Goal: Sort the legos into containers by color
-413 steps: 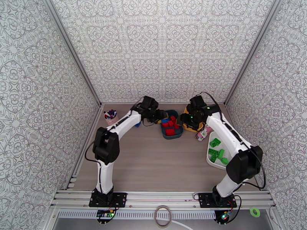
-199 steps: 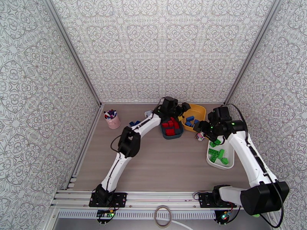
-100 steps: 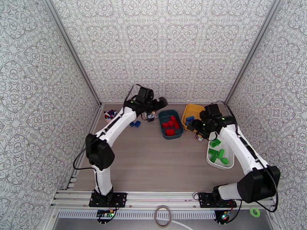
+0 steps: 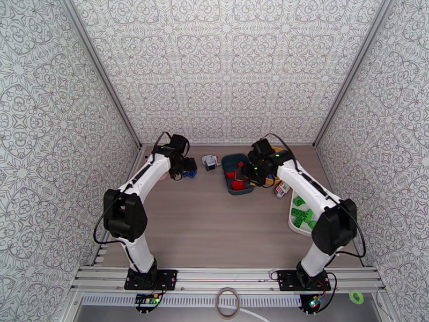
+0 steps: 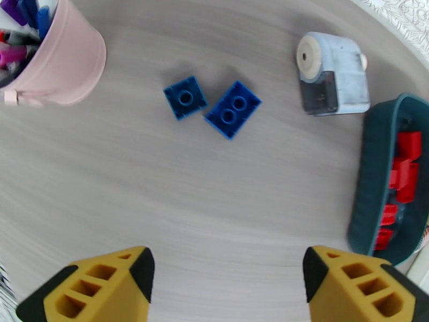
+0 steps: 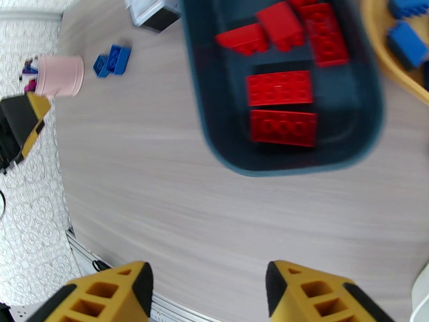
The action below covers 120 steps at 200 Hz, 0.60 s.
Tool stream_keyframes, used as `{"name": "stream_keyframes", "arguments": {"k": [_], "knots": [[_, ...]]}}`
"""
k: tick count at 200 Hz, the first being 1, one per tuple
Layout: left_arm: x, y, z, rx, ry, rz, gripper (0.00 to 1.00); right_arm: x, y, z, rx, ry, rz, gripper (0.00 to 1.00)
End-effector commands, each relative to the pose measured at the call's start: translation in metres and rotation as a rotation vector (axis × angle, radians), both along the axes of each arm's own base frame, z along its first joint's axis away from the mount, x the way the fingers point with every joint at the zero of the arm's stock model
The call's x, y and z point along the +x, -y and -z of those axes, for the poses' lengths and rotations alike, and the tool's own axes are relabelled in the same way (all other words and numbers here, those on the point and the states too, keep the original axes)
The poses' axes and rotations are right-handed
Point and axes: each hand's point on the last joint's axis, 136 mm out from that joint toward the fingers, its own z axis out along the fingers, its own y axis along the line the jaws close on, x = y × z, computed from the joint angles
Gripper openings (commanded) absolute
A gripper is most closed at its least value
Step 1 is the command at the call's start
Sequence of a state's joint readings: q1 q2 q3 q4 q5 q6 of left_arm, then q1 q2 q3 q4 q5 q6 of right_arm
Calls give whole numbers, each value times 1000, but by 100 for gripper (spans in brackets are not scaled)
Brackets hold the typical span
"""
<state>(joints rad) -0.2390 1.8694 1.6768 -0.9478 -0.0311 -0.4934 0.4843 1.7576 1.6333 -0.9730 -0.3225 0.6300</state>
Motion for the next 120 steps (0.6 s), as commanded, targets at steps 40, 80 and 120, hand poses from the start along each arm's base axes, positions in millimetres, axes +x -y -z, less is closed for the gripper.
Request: {"name": "stream_keyframes", "arguments": {"k": [40,80,120], "knots": [[42,20,32,96,-43,332,65,-9,-23,14,-28,-51,-75,53],[65,19,62,102,-77,355,64,-18,-16,23,-69,-92,-87,53],[81,21,88,111,-108,380,64,-21,-14,29,-88,-121,-93,52]]}}
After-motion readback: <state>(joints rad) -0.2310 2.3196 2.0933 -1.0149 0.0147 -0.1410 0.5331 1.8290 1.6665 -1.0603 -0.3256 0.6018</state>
